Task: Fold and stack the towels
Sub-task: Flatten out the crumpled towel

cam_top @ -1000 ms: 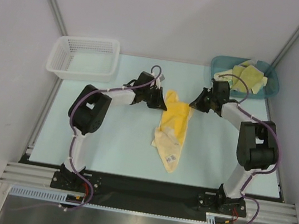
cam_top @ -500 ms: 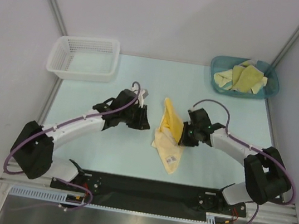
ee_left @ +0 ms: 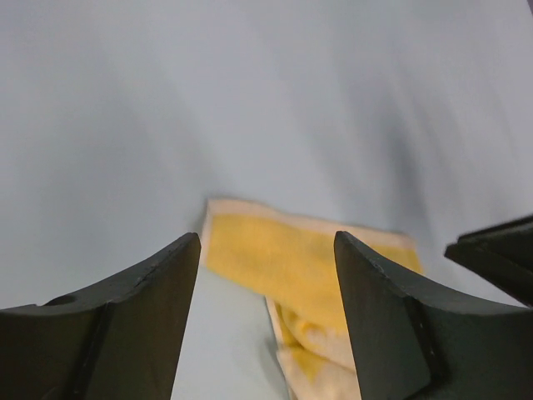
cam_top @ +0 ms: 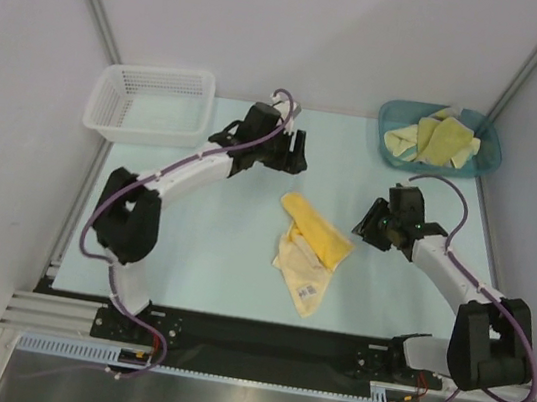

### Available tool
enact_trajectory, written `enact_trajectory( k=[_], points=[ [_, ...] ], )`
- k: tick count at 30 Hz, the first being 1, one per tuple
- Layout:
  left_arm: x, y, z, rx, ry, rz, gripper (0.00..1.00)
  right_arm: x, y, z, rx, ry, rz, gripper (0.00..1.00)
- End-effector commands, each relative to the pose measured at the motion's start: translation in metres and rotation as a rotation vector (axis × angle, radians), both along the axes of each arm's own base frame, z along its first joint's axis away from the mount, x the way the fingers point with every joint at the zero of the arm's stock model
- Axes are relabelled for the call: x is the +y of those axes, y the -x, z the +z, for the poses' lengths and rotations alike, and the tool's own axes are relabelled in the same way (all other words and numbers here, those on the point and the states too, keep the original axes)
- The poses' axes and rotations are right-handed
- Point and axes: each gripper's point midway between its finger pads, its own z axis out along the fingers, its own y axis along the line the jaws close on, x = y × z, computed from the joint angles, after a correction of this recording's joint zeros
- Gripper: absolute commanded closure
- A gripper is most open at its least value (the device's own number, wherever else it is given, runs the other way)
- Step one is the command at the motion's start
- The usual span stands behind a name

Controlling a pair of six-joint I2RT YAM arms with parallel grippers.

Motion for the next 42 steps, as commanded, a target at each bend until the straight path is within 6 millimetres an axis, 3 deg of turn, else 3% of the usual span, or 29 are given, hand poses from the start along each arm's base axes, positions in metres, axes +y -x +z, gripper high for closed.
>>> enact_trajectory(
  k=[1, 2, 5, 9, 15, 23, 29, 37, 42],
  points=[
    [-0.001, -0.033, -0.016, 0.005, -0.038, -0.055, 0.28, 0.001, -0.015, 0.006, -0.008, -0.06, -0.046, 0.55],
    [-0.004, -0.037, -0.038, 0.048, -0.058, -0.066, 0.27, 0.001, -0.015, 0.001, 0.017, -0.064, -0.064, 0.56],
    [-0.007, -0.048, -0.059, 0.084, -0.093, -0.094, 0.27, 0.003, -0.011, -0.006, 0.055, -0.119, -0.141, 0.55],
    [-0.013, -0.046, -0.081, 0.121, -0.092, -0.128, 0.26, 0.008, 0.006, -0.027, 0.109, -0.224, -0.254, 0.55],
    [-0.013, -0.044, -0.112, 0.181, -0.118, -0.137, 0.25, 0.014, 0.007, -0.038, 0.113, -0.235, -0.323, 0.51],
    [-0.01, -0.038, -0.131, 0.213, -0.126, -0.128, 0.26, 0.009, 0.003, -0.051, 0.103, -0.225, -0.365, 0.52],
    [-0.02, -0.033, -0.134, 0.225, -0.082, -0.183, 0.28, 0.003, -0.005, -0.056, 0.068, -0.212, -0.356, 0.6],
    [-0.019, -0.019, -0.149, 0.291, -0.066, -0.18, 0.35, -0.002, 0.001, -0.068, 0.069, -0.185, -0.343, 0.63],
    [-0.021, -0.013, -0.154, 0.319, -0.047, -0.192, 0.46, -0.003, -0.004, -0.067, 0.034, -0.178, -0.333, 0.68]
  ],
)
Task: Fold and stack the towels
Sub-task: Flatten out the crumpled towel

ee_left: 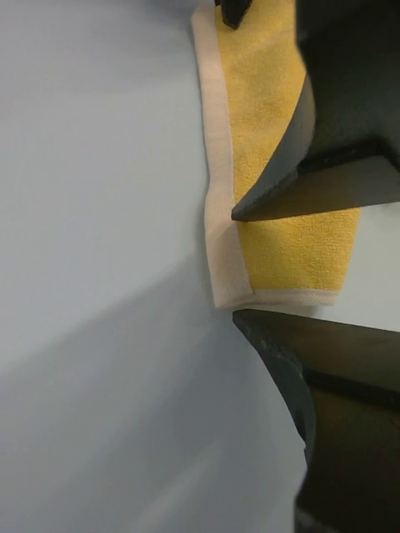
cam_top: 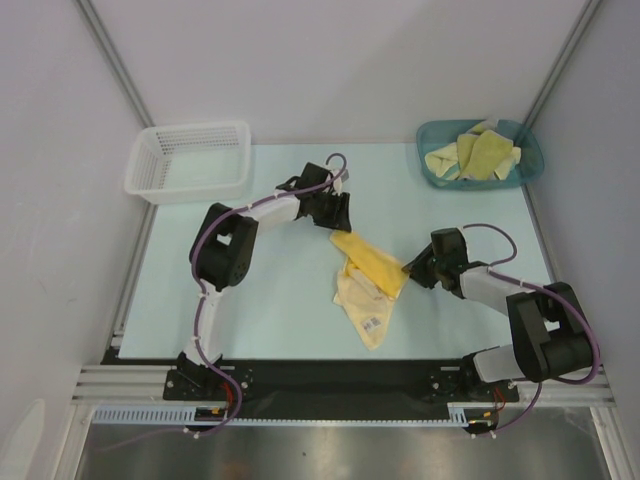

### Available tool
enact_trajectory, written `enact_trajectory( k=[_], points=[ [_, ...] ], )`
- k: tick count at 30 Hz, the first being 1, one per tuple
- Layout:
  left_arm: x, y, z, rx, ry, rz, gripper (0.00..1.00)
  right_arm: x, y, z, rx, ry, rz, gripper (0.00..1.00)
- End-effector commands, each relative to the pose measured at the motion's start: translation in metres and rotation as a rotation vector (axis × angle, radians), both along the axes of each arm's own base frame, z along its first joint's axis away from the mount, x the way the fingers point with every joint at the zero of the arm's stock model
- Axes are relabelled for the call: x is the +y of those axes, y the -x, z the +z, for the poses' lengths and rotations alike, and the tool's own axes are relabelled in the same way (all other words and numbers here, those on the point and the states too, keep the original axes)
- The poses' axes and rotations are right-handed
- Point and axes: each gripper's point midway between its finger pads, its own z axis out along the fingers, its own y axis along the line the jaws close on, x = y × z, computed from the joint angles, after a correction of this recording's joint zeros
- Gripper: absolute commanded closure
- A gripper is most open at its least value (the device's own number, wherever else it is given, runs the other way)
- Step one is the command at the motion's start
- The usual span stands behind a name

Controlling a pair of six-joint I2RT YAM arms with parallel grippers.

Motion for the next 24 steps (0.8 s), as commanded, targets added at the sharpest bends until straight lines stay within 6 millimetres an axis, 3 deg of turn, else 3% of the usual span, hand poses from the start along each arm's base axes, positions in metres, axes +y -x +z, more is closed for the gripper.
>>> enact_trajectory(
  k=[1, 3, 4, 5, 7, 8, 10, 11, 12, 14, 15, 17, 18, 21, 22, 24],
  points=[
    [-0.004, 0.01, -0.006, 0.04, 0.023, -0.021, 0.49, -0.01, -0.005, -0.005, -0.024, 0.05, -0.012, 0.72],
    [-0.005, 0.009, -0.002, 0.034, 0.029, -0.022, 0.66, -0.013, -0.008, -0.003, -0.044, 0.064, 0.001, 0.8],
    [-0.007, 0.009, 0.002, 0.03, 0.035, -0.03, 0.73, -0.013, -0.013, 0.001, -0.073, 0.071, 0.012, 0.91],
    [-0.008, 0.006, 0.009, 0.021, 0.045, -0.032, 0.85, -0.016, -0.021, 0.01, -0.114, 0.089, 0.004, 0.94],
    [-0.009, 0.006, 0.02, 0.016, 0.046, -0.04, 0.97, -0.014, -0.033, 0.03, -0.195, 0.116, 0.056, 1.0],
    [-0.01, 0.002, 0.04, -0.018, 0.059, -0.037, 1.0, -0.007, -0.046, 0.058, -0.265, 0.113, 0.081, 1.0],
    [-0.009, -0.002, 0.065, -0.066, 0.068, -0.027, 1.0, -0.001, -0.058, 0.089, -0.354, 0.168, 0.154, 1.0],
    [-0.007, -0.004, 0.091, -0.116, 0.08, -0.015, 1.0, -0.002, -0.061, 0.1, -0.371, 0.206, 0.171, 1.0],
    [-0.002, -0.008, 0.108, -0.158, 0.073, 0.012, 1.0, 0.005, -0.074, 0.139, -0.47, 0.218, 0.185, 1.0],
    [0.006, -0.012, 0.136, -0.22, 0.075, 0.052, 1.0, 0.007, -0.076, 0.162, -0.524, 0.285, 0.251, 1.0],
    [0.013, -0.013, 0.171, -0.296, 0.084, 0.09, 1.0, 0.012, -0.081, 0.192, -0.598, 0.288, 0.264, 1.0],
    [0.021, -0.011, 0.205, -0.371, 0.104, 0.124, 1.0, 0.015, -0.086, 0.225, -0.692, 0.325, 0.313, 1.0],
    [0.031, -0.008, 0.239, -0.442, 0.121, 0.163, 1.0, 0.015, -0.09, 0.257, -0.767, 0.337, 0.308, 1.0],
    [0.047, 0.003, 0.288, -0.538, 0.167, 0.22, 1.0, 0.024, -0.085, 0.308, -0.904, 0.346, 0.367, 1.0],
    [0.058, 0.014, 0.32, -0.597, 0.197, 0.251, 1.0, 0.027, -0.08, 0.336, -0.967, 0.346, 0.377, 1.0],
    [0.068, 0.029, 0.345, -0.649, 0.233, 0.264, 1.0, 0.035, -0.068, 0.361, -1.039, 0.357, 0.433, 1.0]
  ],
)
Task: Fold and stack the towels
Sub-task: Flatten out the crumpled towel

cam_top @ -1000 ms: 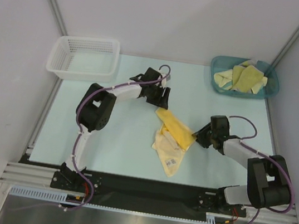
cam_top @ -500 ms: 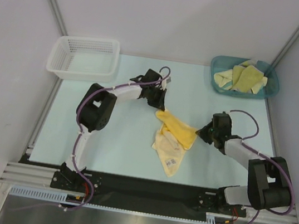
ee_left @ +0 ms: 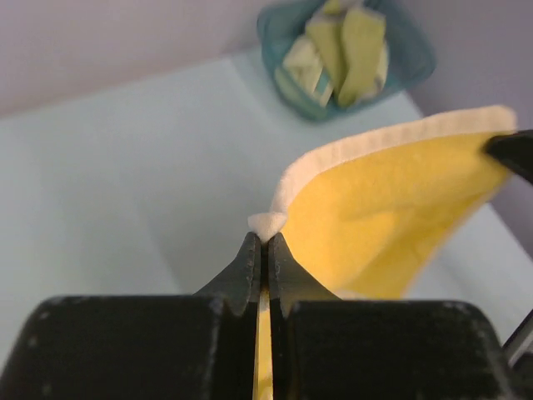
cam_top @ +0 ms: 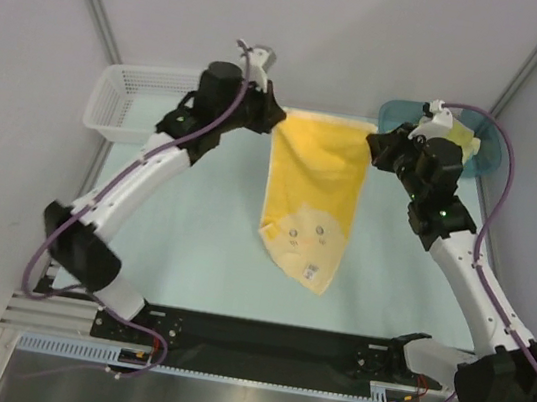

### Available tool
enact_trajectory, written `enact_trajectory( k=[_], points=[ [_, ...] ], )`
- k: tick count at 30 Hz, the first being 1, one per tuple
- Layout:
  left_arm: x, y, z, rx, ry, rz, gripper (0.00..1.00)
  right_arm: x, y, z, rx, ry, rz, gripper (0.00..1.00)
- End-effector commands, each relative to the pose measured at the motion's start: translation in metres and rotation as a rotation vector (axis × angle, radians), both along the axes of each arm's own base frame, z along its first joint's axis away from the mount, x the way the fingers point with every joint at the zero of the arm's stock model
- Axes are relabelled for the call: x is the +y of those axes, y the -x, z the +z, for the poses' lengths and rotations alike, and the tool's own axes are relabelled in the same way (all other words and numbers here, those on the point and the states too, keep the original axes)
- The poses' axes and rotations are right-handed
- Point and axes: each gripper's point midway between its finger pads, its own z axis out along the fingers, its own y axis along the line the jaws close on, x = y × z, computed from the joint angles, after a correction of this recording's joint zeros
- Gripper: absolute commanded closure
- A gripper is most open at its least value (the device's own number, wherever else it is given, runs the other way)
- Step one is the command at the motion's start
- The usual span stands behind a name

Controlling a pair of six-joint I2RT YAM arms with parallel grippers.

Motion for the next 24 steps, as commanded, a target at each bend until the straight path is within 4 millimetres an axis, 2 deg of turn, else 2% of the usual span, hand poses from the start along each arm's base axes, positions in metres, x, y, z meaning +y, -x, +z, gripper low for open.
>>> enact_trajectory(
  k=[1, 3, 4, 5, 7, 8, 9, 11, 12, 14, 15, 19, 20, 21, 24],
  points=[
    [0.029, 0.033, 0.085, -0.182, 0.105, 0.071, 1.0, 0.018, 0.034, 0.075, -0.218, 0.078, 0.135, 1.0],
    [0.032, 0.058, 0.098, -0.222, 0.13, 0.041, 1.0, 0.026, 0.055, 0.092, -0.284, 0.113, 0.176, 1.0],
    [0.041, 0.081, 0.123, -0.282, 0.167, 0.033, 1.0, 0.028, 0.066, 0.097, -0.298, 0.117, 0.19, 1.0],
    [0.044, 0.092, 0.12, -0.282, 0.171, 0.026, 1.0, 0.037, 0.093, 0.113, -0.349, 0.098, 0.239, 1.0],
    [0.043, 0.121, 0.128, -0.294, 0.2, -0.014, 1.0, 0.041, 0.119, 0.119, -0.362, 0.086, 0.28, 1.0],
    [0.049, 0.141, 0.132, -0.312, 0.223, -0.036, 0.99, 0.037, 0.141, 0.133, -0.4, 0.055, 0.297, 1.0],
    [0.046, 0.159, 0.135, -0.317, 0.245, -0.076, 0.99, 0.045, 0.157, 0.132, -0.401, 0.038, 0.347, 1.0],
    [0.049, 0.189, 0.137, -0.327, 0.3, -0.127, 1.0, 0.046, 0.181, 0.135, -0.415, -0.011, 0.394, 1.0],
    [0.044, 0.203, 0.137, -0.324, 0.321, -0.176, 1.0, 0.046, 0.199, 0.136, -0.431, -0.04, 0.432, 1.0],
    [0.042, 0.219, 0.132, -0.302, 0.354, -0.209, 1.0, 0.048, 0.213, 0.137, -0.437, -0.08, 0.469, 1.0],
    [0.043, 0.231, 0.136, -0.308, 0.377, -0.234, 1.0, 0.047, 0.222, 0.139, -0.445, -0.099, 0.491, 1.0],
    [0.047, 0.245, 0.142, -0.286, 0.406, -0.243, 1.0, 0.045, 0.235, 0.147, -0.441, -0.126, 0.521, 1.0],
    [0.049, 0.246, 0.15, -0.296, 0.416, -0.236, 1.0, 0.043, 0.236, 0.15, -0.443, -0.132, 0.516, 1.0],
    [0.05, 0.245, 0.149, -0.284, 0.403, -0.228, 1.0, 0.043, 0.234, 0.15, -0.441, -0.128, 0.507, 1.0],
    [0.056, 0.222, 0.148, -0.259, 0.356, -0.111, 1.0, 0.036, 0.218, 0.15, -0.433, -0.086, 0.42, 1.0]
  ],
)
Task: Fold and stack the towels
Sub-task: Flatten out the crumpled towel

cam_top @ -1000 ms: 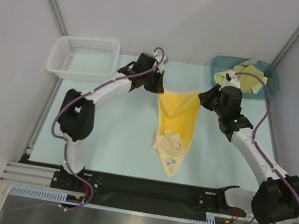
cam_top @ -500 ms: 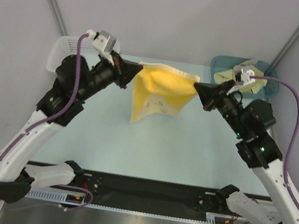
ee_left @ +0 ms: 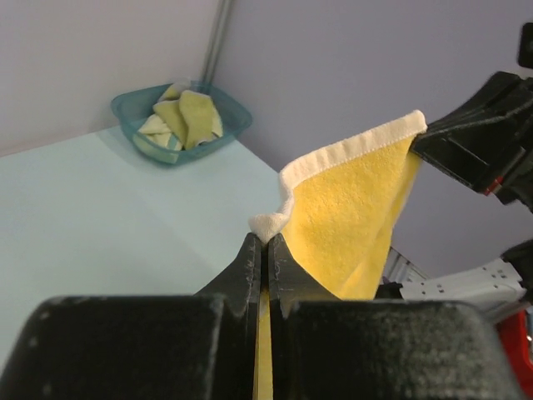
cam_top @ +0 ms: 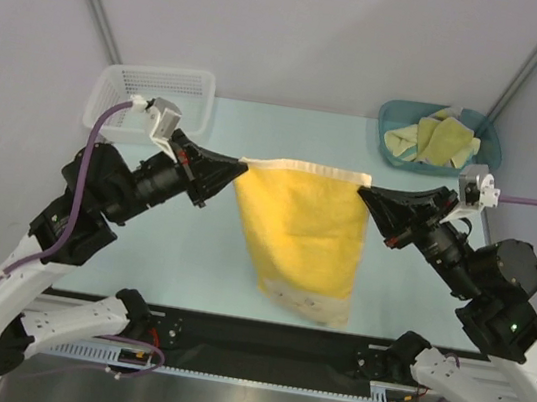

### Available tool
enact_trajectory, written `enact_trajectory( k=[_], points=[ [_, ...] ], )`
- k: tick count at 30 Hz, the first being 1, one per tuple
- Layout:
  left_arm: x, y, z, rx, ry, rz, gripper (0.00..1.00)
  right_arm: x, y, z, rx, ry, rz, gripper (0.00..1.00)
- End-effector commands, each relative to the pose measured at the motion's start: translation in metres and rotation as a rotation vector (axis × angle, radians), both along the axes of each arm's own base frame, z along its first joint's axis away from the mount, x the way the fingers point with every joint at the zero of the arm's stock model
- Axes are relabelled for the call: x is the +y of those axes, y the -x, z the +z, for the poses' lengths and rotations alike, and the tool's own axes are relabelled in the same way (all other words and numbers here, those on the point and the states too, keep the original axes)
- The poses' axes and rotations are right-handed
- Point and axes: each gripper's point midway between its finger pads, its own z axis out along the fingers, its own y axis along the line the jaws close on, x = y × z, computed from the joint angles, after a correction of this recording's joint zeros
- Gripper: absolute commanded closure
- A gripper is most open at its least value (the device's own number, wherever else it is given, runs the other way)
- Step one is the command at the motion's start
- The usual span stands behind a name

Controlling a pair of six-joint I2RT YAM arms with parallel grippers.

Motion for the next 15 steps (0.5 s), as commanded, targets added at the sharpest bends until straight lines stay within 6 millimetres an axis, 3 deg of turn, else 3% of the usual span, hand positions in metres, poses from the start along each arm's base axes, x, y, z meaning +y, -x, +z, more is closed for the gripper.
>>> enact_trajectory(
  k=[1, 2, 4, 5, 6, 8, 9, 10, 11, 12, 13, 14, 15],
  points=[
    [0.009, -0.022, 0.0, 0.063, -0.044, 0.132, 1.0, -0.013, -0.022, 0.003, 0.022, 0.022, -0.142, 1.0],
    [0.01, -0.045, -0.008, 0.097, -0.085, 0.23, 1.0, -0.01, -0.036, -0.003, 0.04, 0.055, -0.183, 1.0],
    [0.017, -0.069, -0.034, 0.166, -0.182, 0.346, 1.0, -0.021, -0.063, -0.016, 0.045, 0.148, -0.33, 1.0],
    [0.015, -0.086, -0.047, 0.195, -0.217, 0.389, 1.0, -0.017, -0.09, -0.035, 0.081, 0.223, -0.391, 1.0],
    [0.022, -0.103, -0.056, 0.223, -0.222, 0.434, 1.0, -0.023, -0.106, -0.041, 0.093, 0.255, -0.445, 1.0],
    [0.009, -0.129, -0.08, 0.265, -0.204, 0.407, 1.0, -0.009, -0.142, -0.07, 0.158, 0.293, -0.387, 1.0],
    [0.017, -0.146, -0.089, 0.279, -0.192, 0.435, 1.0, -0.037, -0.172, -0.091, 0.218, 0.284, -0.44, 1.0],
    [0.016, -0.157, -0.098, 0.288, -0.186, 0.437, 1.0, -0.025, -0.18, -0.09, 0.204, 0.212, -0.33, 1.0],
    [0.013, -0.172, -0.104, 0.271, -0.167, 0.439, 1.0, -0.031, -0.192, -0.097, 0.204, 0.196, -0.321, 1.0],
    [0.014, -0.192, -0.121, 0.29, -0.179, 0.45, 1.0, -0.042, -0.217, -0.128, 0.255, 0.202, -0.339, 1.0],
    [0.014, -0.205, -0.132, 0.289, -0.186, 0.458, 1.0, -0.038, -0.227, -0.123, 0.205, 0.182, -0.294, 1.0],
    [0.013, -0.217, -0.14, 0.291, -0.189, 0.457, 1.0, -0.036, -0.238, -0.132, 0.218, 0.181, -0.266, 1.0],
    [0.007, -0.242, -0.158, 0.294, -0.188, 0.445, 1.0, -0.032, -0.257, -0.159, 0.267, 0.197, -0.234, 1.0]
  ],
)
